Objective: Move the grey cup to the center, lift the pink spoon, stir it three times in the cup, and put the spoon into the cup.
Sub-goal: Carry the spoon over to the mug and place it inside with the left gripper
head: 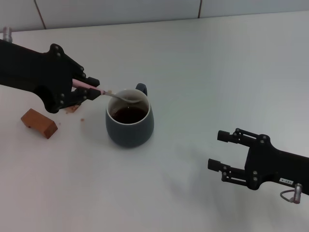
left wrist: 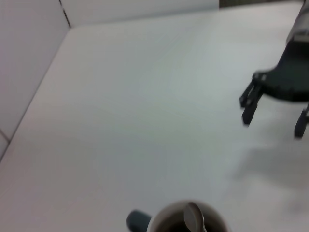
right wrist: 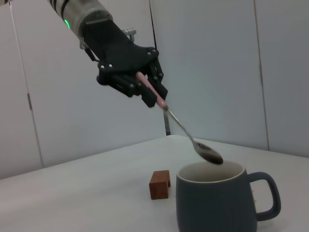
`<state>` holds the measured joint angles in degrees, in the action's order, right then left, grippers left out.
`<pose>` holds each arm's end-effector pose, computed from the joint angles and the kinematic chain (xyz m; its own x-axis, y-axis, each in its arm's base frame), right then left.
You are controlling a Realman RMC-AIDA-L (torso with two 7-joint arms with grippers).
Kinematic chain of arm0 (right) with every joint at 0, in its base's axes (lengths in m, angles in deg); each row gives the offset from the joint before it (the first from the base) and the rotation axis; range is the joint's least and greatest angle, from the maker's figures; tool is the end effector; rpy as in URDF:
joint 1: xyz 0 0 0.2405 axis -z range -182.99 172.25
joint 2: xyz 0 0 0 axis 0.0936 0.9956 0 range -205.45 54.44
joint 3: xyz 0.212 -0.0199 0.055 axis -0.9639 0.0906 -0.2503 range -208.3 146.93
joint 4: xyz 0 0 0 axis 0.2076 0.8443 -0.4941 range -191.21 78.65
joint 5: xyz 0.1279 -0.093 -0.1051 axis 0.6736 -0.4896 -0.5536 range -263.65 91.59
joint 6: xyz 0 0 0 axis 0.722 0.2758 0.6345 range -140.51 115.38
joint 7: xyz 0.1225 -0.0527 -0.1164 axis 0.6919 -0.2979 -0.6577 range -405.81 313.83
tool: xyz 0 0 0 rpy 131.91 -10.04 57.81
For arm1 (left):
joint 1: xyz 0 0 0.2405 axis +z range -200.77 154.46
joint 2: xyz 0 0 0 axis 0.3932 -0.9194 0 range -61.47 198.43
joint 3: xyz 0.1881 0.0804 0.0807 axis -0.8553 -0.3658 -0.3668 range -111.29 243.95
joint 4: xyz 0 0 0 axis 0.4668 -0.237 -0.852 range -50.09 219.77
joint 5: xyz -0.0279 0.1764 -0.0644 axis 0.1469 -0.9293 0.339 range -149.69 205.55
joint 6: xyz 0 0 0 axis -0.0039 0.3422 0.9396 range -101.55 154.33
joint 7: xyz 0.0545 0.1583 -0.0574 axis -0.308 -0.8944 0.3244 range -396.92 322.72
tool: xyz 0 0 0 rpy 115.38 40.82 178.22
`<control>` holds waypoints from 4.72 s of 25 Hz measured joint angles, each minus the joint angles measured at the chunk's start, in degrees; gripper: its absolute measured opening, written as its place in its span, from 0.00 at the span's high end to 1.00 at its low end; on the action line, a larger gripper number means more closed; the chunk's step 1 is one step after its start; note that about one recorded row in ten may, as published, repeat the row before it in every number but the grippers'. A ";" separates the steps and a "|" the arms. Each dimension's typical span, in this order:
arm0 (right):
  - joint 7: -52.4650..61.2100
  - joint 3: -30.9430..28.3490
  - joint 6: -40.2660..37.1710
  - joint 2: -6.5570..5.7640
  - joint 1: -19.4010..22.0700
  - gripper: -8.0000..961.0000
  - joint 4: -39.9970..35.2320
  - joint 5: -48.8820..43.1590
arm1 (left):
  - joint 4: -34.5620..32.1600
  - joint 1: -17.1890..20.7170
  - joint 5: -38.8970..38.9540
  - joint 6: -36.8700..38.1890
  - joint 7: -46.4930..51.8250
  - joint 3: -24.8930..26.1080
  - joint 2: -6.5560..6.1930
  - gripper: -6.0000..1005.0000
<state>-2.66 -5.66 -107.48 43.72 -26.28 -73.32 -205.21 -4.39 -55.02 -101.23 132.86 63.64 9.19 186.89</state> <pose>0.2484 0.2302 -0.0422 0.7578 -0.1585 -0.6330 -0.3830 -0.8934 -0.2347 -0.1324 0.3030 0.0527 0.9985 -0.0117 -0.0535 -0.0230 -0.9760 -0.2165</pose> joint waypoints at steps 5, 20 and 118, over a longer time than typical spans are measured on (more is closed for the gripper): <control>0.00 -0.40 -0.16 0.05 0.76 0.21 0.11 0.00 | -2.37 -1.42 -7.99 -2.79 2.55 -8.83 0.10 0.87; 0.00 -0.42 -0.67 -0.01 1.32 0.21 0.17 0.00 | -3.08 -4.16 -15.19 -6.30 7.14 -20.25 0.41 0.87; -0.16 -0.49 -2.55 -0.04 1.84 0.21 1.05 0.00 | -5.28 0.27 -4.90 -14.87 16.87 -21.51 0.21 0.63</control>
<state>-2.82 -6.15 -110.03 43.68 -24.43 -72.28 -205.20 -9.67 -54.75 -106.13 117.99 80.51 -12.32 187.11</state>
